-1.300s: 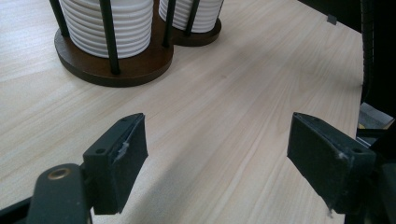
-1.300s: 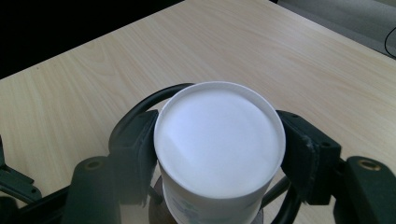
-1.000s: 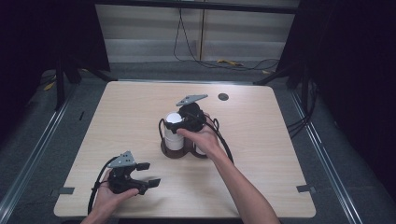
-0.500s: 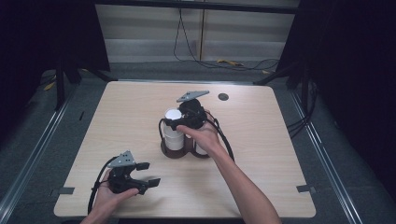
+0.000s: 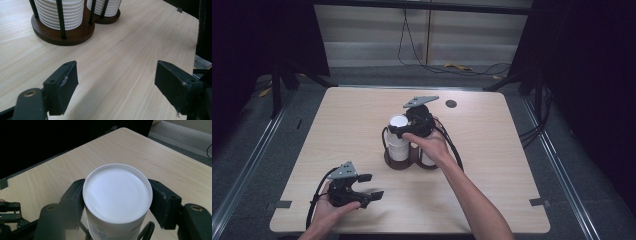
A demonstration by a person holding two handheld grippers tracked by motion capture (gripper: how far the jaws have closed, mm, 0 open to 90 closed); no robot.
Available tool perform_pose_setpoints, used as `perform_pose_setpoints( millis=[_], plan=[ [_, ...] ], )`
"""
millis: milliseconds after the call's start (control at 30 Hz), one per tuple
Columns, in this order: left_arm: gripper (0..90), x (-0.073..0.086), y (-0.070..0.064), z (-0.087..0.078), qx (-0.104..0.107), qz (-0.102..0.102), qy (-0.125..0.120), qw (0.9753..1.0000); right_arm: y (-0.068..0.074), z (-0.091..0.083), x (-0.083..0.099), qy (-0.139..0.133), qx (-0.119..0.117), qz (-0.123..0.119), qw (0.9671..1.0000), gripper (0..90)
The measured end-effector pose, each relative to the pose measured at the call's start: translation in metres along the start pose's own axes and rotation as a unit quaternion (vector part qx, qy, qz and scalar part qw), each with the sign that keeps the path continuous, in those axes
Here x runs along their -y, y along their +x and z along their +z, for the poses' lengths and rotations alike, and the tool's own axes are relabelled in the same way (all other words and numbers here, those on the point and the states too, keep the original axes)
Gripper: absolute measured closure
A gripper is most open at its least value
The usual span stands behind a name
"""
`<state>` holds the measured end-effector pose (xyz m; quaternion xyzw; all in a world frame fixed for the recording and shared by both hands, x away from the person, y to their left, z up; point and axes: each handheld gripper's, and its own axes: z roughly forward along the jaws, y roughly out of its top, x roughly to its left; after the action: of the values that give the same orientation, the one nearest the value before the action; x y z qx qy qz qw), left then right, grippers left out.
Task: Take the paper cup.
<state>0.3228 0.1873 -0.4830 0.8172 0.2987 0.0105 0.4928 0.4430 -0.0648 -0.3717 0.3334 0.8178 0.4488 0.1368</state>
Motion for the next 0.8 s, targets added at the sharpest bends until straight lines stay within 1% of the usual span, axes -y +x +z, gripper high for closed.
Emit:
perform_pose_setpoints(
  millis=[67,167,267,400,567,800],
  plan=[
    [16.4,0.000,0.000,0.000,-0.002,0.002,0.001,1.0000,0.000,-0.001,0.000,0.000,0.000,0.001,1.0000,34.8],
    [16.2,0.000,0.001,0.000,-0.004,-0.002,0.001,1.0000,0.000,-0.003,-0.002,-0.005,0.000,0.003,1.0000,34.8],
    [16.2,0.000,0.001,0.000,-0.002,-0.003,0.001,1.0000,0.000,-0.004,-0.003,-0.005,-0.002,0.002,1.0000,34.8],
    [16.1,0.001,0.002,-0.001,-0.006,-0.003,0.006,1.0000,0.002,-0.007,-0.008,-0.011,-0.002,0.000,0.9999,34.9],
    [16.1,0.001,0.003,-0.002,-0.003,-0.006,0.005,1.0000,0.004,-0.012,-0.012,-0.019,-0.005,-0.003,0.9998,34.9],
    [16.1,0.001,0.003,-0.002,0.000,-0.006,0.004,1.0000,0.003,-0.017,-0.013,-0.026,-0.007,0.000,0.9996,34.9]
  ],
)
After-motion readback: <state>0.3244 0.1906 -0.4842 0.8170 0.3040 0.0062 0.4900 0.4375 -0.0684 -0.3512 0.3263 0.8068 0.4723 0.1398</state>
